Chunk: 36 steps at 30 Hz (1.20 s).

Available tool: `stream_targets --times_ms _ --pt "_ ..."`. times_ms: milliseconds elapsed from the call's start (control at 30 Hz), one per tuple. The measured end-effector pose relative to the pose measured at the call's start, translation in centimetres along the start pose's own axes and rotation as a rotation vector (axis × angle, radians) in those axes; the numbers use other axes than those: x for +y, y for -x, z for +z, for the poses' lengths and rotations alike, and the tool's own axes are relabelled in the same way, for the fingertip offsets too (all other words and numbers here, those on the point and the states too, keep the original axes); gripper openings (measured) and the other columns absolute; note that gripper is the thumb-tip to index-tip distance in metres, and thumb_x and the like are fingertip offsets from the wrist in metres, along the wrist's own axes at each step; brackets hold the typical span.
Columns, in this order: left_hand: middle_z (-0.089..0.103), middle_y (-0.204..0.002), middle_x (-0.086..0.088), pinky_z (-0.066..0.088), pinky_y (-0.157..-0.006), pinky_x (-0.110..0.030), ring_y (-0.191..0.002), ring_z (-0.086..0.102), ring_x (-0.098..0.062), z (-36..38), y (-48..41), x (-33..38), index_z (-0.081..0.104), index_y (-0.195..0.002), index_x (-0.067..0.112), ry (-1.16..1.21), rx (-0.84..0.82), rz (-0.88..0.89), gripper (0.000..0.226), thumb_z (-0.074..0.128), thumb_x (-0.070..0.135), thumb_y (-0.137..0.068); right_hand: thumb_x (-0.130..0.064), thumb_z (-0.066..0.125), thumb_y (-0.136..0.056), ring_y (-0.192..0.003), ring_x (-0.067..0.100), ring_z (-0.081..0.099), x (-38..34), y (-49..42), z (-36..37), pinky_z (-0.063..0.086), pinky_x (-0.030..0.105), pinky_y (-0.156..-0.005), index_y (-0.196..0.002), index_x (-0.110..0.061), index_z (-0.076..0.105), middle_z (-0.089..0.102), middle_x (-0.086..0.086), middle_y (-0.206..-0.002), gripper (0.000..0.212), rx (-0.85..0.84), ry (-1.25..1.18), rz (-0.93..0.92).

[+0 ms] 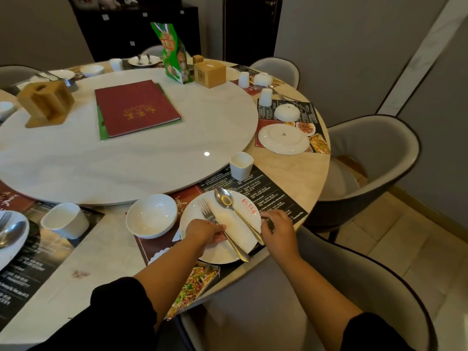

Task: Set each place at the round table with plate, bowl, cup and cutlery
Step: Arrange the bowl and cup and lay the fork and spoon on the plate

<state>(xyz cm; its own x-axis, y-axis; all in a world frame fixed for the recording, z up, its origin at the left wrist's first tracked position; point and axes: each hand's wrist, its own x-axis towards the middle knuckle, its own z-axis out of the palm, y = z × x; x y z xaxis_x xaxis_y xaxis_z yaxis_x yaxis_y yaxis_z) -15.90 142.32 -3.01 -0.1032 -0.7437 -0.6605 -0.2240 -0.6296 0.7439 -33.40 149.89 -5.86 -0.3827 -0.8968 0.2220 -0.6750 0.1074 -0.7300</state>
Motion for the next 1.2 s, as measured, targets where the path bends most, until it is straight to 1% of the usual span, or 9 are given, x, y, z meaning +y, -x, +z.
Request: stream_targets --times_ms 133,267,433,600,733,833,1033,1133,1200 --pt "0.066 -0.073 -0.016 0.055 -0.05 -0.02 -0.039 0.062 -0.009 0.4 -0.2 -0.3 0.062 -0.093 -0.005 -0.006 0.028 0.005 0.017 0.07 0.005 -0.082 -0.015 0.053 -0.093 -0.114 0.011 0.047 1.5 1.2 -1.6 0.038 0.009 -0.078 -0.113 -0.014 0.063 0.051 0.0 -0.122 0.023 -0.043 -0.003 0.061" --pt "0.065 -0.071 -0.016 0.052 -0.04 -0.018 -0.034 0.06 -0.009 0.9 0.0 -0.3 0.06 -0.086 -0.004 -0.006 0.067 0.018 0.012 0.069 0.003 -0.082 -0.014 0.053 -0.093 -0.115 0.014 0.047 2.6 2.5 -3.2 0.043 0.019 -0.085 -0.111 -0.015 0.064 0.053 0.0 -0.12 0.021 -0.032 -0.032 0.057" --pt "0.063 -0.071 -0.013 0.05 -0.038 -0.017 -0.036 0.06 -0.009 0.9 0.4 -0.2 0.06 -0.083 -0.001 -0.1 0.101 0.033 0.013 0.07 0.008 -0.082 -0.015 0.054 -0.093 -0.116 0.014 0.048 4.1 3.9 -4.7 0.04 0.019 -0.089 -0.113 -0.016 0.063 0.053 0.0 -0.123 0.022 -0.051 -0.058 0.079" --pt "0.066 -0.073 -0.01 0.053 -0.088 -0.032 -0.064 0.063 -0.017 0.8 0.9 -0.3 0.062 -0.07 0.002 -0.258 0.142 0.085 0.035 0.064 0.033 -0.087 -0.015 0.054 -0.093 -0.112 0.013 0.05 4.9 5.4 -5.5 0.036 0.015 -0.087 -0.111 -0.012 0.065 0.055 0.002 -0.119 0.022 -0.056 -0.013 0.067" --pt "0.066 -0.091 -0.014 0.057 -0.076 -0.04 -0.068 0.066 -0.026 0.8 3.2 -0.5 0.057 -0.104 0.0 -0.315 0.266 0.294 0.038 0.06 0.035 -0.089 -0.016 0.054 -0.093 -0.114 0.015 0.051 4.5 6.9 -6.4 0.035 0.017 -0.087 -0.113 -0.015 0.063 0.056 0.002 -0.12 0.022 -0.046 0.006 0.061" --pt "0.061 -0.114 -0.012 0.052 -0.085 -0.036 -0.095 0.062 -0.025 1.7 6.1 -1.1 0.051 -0.121 0.006 -0.493 0.261 0.5 0.042 0.061 0.033 -0.089 -0.02 0.051 -0.095 -0.128 0.015 0.042 3.4 8.0 -7.5 0.031 0.018 -0.095 -0.128 -0.016 0.054 0.048 0.002 -0.136 0.033 -0.096 0.029 0.08" --pt "0.045 -0.139 -0.008 0.037 -0.102 -0.032 -0.125 0.045 -0.022 2.7 13.2 -4.2 0.042 -0.136 0.013 -0.814 0.047 0.774 0.056 0.062 0.034 -0.088 -0.028 0.049 -0.096 -0.145 0.02 0.015 0.2 12.2 -9.2 0.02 0.037 -0.115 -0.142 -0.019 0.038 0.03 0.002 -0.153 0.048 -0.092 0.156 0.158" --pt "0.036 -0.148 -0.008 0.035 -0.108 -0.04 -0.133 0.038 -0.024 2.2 15.8 -6.3 0.036 -0.141 0.017 -1.029 -0.077 0.879 0.061 0.057 0.041 -0.089 -0.033 0.046 -0.096 -0.146 0.022 0.01 -0.9 15.3 -9.3 0.016 0.043 -0.118 -0.145 -0.02 0.033 0.026 0.003 -0.155 0.052 -0.112 0.266 0.154" --pt "0.019 -0.157 -0.004 0.023 -0.116 -0.046 -0.145 0.018 -0.025 1.7 16.9 -7.5 0.029 -0.145 0.024 -1.19 -0.121 0.919 0.062 0.05 0.046 -0.092 -0.035 0.044 -0.097 -0.147 0.022 0.006 -1.3 17.4 -9.3 0.011 0.044 -0.118 -0.147 -0.023 0.028 0.02 0.001 -0.157 0.054 -0.139 0.334 0.157"
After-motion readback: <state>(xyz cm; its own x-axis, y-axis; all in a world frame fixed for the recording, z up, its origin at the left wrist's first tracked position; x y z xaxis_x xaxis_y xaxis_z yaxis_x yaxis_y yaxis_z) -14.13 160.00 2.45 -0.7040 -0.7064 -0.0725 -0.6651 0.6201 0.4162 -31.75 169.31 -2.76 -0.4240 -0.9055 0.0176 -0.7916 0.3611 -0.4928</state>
